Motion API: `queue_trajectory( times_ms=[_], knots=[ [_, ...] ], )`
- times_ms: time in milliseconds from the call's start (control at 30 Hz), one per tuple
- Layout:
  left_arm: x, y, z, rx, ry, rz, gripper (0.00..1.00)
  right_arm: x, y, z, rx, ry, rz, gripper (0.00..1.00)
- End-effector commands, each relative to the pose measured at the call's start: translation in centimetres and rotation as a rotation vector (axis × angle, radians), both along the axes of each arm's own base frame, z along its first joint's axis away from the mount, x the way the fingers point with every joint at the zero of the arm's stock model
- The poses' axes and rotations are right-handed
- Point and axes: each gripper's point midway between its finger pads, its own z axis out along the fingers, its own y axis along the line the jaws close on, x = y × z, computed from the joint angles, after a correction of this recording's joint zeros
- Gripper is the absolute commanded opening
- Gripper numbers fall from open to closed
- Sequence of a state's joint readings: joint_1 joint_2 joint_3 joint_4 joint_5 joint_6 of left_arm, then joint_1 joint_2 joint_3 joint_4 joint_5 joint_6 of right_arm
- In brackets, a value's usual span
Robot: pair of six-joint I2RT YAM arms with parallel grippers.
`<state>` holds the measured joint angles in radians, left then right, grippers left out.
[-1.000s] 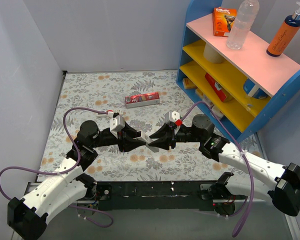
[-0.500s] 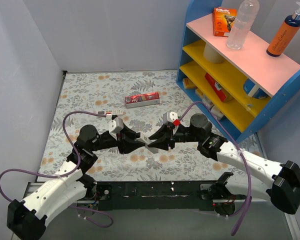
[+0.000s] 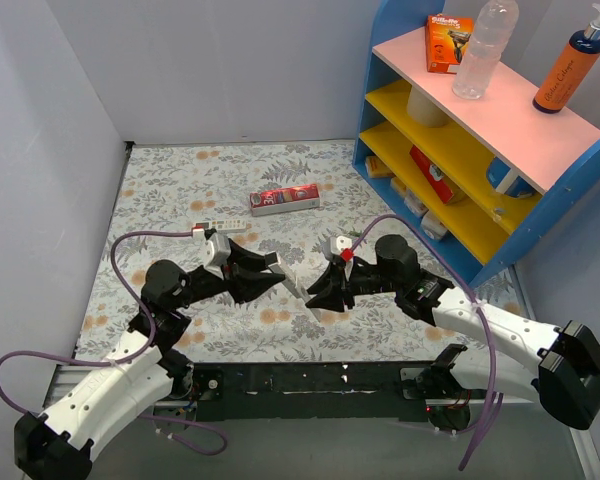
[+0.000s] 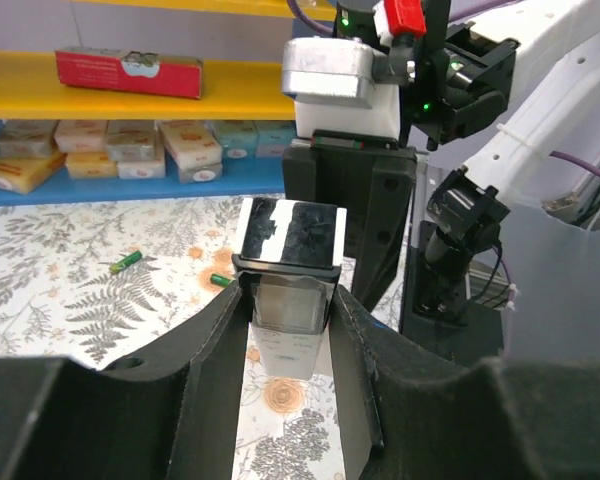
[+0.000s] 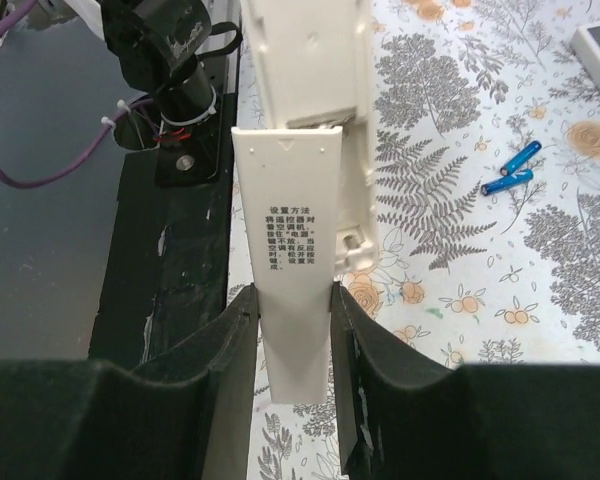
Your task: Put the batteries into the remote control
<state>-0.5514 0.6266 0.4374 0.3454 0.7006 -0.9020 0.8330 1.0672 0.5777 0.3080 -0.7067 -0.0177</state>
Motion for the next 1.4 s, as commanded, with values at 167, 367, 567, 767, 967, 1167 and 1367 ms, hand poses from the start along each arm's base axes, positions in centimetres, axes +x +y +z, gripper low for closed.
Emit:
queue_trajectory(
  times_ms=[167, 367, 567, 767, 967, 1167, 1367],
  knots=[
    [2.7, 0.3, -0.4, 0.035, 0.015, 0.110, 0.00, 2.0, -0.3, 0.4, 0.011, -0.014, -0.078, 0.09],
    [4.7, 0.9, -2.1, 0.087, 0.060, 0.207, 0.00, 4.6, -1.6, -1.6, -0.057, 0.041, -0.216, 0.05],
    [5.8, 2.1, -2.4, 0.108, 0.058, 0.305, 0.00, 7.7, -3.7, -4.0, -0.190, 0.066, -0.415, 0.05],
    [4.4, 2.1, -2.0, 0.088, 0.049, 0.265, 0.00, 11.0, -4.6, -8.4, -0.411, 0.154, -0.573, 0.07],
    [3.0, 1.8, -1.3, 0.058, 0.016, 0.202, 0.00, 13.6, -5.1, -12.3, -0.592, 0.221, -0.691, 0.09],
    [2.5, 1.3, -1.3, 0.056, 0.014, 0.157, 0.00, 14.4, -4.6, -13.1, -0.623, 0.211, -0.678, 0.41],
    [1.8, 0.7, -1.3, 0.047, 0.025, 0.098, 0.00, 11.7, -3.2, -8.2, -0.420, 0.134, -0.513, 0.69]
  ],
)
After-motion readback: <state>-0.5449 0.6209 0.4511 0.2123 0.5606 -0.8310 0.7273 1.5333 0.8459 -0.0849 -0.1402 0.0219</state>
